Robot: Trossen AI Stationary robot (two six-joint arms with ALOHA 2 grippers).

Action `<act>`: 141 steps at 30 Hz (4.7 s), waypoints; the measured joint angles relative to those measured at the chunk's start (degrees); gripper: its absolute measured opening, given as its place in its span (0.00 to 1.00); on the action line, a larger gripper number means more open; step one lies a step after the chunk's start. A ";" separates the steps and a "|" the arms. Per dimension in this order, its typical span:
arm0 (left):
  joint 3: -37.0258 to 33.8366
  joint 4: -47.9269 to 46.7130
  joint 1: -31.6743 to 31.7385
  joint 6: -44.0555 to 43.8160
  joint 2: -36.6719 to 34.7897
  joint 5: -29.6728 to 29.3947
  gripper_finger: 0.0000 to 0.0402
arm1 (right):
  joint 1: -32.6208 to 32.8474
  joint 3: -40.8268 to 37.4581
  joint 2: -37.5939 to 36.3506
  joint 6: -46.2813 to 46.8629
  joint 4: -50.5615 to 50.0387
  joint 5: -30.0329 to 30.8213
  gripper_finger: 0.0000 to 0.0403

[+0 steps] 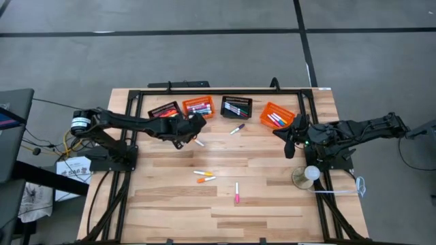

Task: Pick & Place Markers
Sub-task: Put the top orange small highlighter pen into the left orange bin

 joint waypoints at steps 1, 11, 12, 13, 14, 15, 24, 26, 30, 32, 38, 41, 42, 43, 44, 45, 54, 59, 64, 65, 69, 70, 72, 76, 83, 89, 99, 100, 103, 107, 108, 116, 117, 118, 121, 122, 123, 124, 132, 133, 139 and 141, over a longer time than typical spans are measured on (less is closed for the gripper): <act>0.16 0.45 0.00 -0.51 0.73 0.78 0.34 | 0.00 0.00 0.04 -0.55 0.03 0.01 0.02; 1.52 0.16 -0.46 -7.66 9.16 8.10 0.34 | -0.04 0.00 0.04 -1.28 0.02 0.02 0.02; 2.08 0.28 -0.48 -7.91 9.73 8.50 0.34 | -0.04 0.00 0.06 -1.28 0.00 0.02 0.02; 2.61 0.45 -0.49 -8.02 10.29 8.67 0.34 | -0.04 0.00 0.06 -1.28 0.02 0.02 0.02; 2.93 0.51 -0.49 -8.11 10.65 8.95 0.34 | -0.04 0.00 0.06 -1.28 0.00 0.02 0.02; 3.23 0.22 -0.47 -8.30 11.20 9.16 0.34 | -0.04 0.00 0.06 -1.28 -0.01 0.02 0.02; 3.70 -3.26 -0.56 -13.38 12.34 12.40 0.34 | -0.04 0.00 0.06 -1.32 -0.17 0.00 0.02; 3.68 -4.55 -0.55 -14.28 11.93 12.65 0.34 | -0.04 0.00 0.06 -1.58 -0.22 -0.01 0.02; 3.68 -5.64 -0.42 -16.10 11.93 13.04 0.34 | -0.04 0.00 0.06 -3.55 -0.16 -0.09 0.02; 3.68 -5.61 -0.18 -16.60 11.93 13.47 0.34 | -0.04 0.00 0.06 -4.20 -0.07 -0.09 0.02; 3.68 -6.25 0.83 -17.47 12.55 13.53 0.34 | -0.04 0.00 0.06 -5.19 -0.05 -0.11 0.02; 3.76 -6.15 1.59 -17.63 13.91 14.66 0.34 | -0.04 0.00 0.06 -5.19 -0.03 -0.11 0.02; 3.91 -5.87 1.72 -17.70 14.49 15.16 0.34 | -0.04 0.00 0.06 -5.21 -0.03 -0.11 0.02; 3.96 -5.44 1.88 -17.71 15.20 16.30 0.34 | -0.04 0.00 0.06 -5.19 -0.03 -0.11 0.02; 4.01 -5.72 1.92 -17.87 15.91 17.21 0.34 | -0.04 0.00 0.06 -5.19 -0.04 -0.11 0.02; 3.98 -5.90 1.90 -17.68 16.58 17.63 0.34 | -0.04 0.00 0.06 -5.19 -0.03 -0.13 0.02; 3.88 -7.24 1.63 -18.04 15.88 18.47 0.34 | -0.04 0.00 0.06 -5.19 -0.05 -0.11 0.02; 3.85 -10.88 1.70 -17.68 15.50 20.52 0.34 | -0.04 0.00 0.06 -5.19 -0.05 -0.11 0.02; 3.88 -13.61 1.69 -16.16 15.54 22.49 0.34 | -0.04 0.00 0.06 -5.19 -0.05 -0.13 0.02; 3.85 -14.04 1.61 -15.59 15.54 22.91 0.34 | -0.04 0.00 0.06 -5.19 -0.05 -0.13 0.02; 3.83 -16.61 0.54 -14.95 15.54 23.91 0.34 | 0.04 0.00 0.06 -5.17 -0.05 -0.24 0.02; 3.83 -17.28 0.17 -14.91 15.54 24.03 0.34 | 0.04 0.00 0.06 -5.17 -0.05 -0.26 0.02; 3.81 -18.53 -0.57 -14.83 15.50 24.48 0.34 | 0.04 0.00 0.06 -5.17 -0.05 -0.26 0.02; 3.77 -19.90 -1.47 -10.91 15.52 24.87 0.34 | 0.04 0.00 0.06 -5.17 -0.05 -0.26 0.02; 3.77 -22.79 -1.27 -5.58 15.52 25.06 0.34 | 0.04 0.00 0.06 -5.17 -0.05 -0.26 0.02; 3.74 -22.91 -1.08 -2.73 15.52 22.10 0.34 | 0.04 0.00 0.06 -5.15 -0.03 -0.26 0.02; 3.65 -22.75 -1.08 3.47 15.55 18.17 0.34 | 0.02 0.00 0.06 -5.13 -0.03 -0.24 0.02; 3.62 -22.66 -1.08 4.65 15.56 17.61 0.34 | -0.02 0.00 0.06 -5.13 -0.02 -0.24 0.02; 3.59 -22.42 -1.19 7.80 15.56 16.24 0.34 | -0.02 0.00 0.06 -5.13 0.00 -0.24 0.02; 3.55 -21.80 -1.34 12.23 15.56 14.25 0.34 | 0.00 0.00 0.06 -4.55 0.00 -0.22 0.02; 3.55 -21.62 -1.36 13.68 15.56 13.55 0.34 | -0.02 0.00 0.06 -4.14 0.01 -0.22 0.02; 3.53 -20.27 -2.16 20.98 15.58 10.36 0.34 | -0.01 0.00 0.05 -3.66 0.00 -0.20 0.02; 3.53 -20.19 -2.35 21.29 15.58 10.11 0.34 | -0.02 0.00 0.05 -3.66 0.00 -0.20 0.02; 3.55 -20.15 -2.56 21.35 15.58 9.89 0.34 | 0.00 0.00 0.06 -3.66 0.00 -0.20 0.02; 3.56 -20.03 -3.27 21.35 15.58 8.90 0.34 | -0.02 0.00 0.04 -3.66 0.00 -0.20 0.02; 3.55 -20.02 -3.51 21.35 15.58 8.64 0.34 | 0.00 0.00 0.05 -3.66 0.00 -0.20 0.02; 3.56 -20.00 -3.62 21.33 15.60 8.52 0.34 | -0.01 0.00 0.06 -3.66 0.00 -0.20 0.02; 3.57 -20.00 -3.75 21.33 15.60 8.53 0.34 | -0.01 0.00 0.06 -3.66 0.00 -0.20 0.02; 3.57 -19.95 -4.45 21.28 15.60 8.48 0.34 | -0.02 0.01 0.05 -3.64 0.00 -0.20 0.02; 3.57 -19.95 -4.46 21.28 15.60 8.49 0.34 | -0.02 0.02 0.04 -3.64 0.00 -0.20 0.02; 3.51 -19.86 -4.53 21.09 14.60 8.04 0.34 | -0.02 0.01 0.06 -3.64 -0.01 -0.20 0.02; 3.40 -19.67 -4.56 21.06 14.04 7.17 0.34 | -0.02 0.02 0.04 -3.64 -0.01 -0.20 0.02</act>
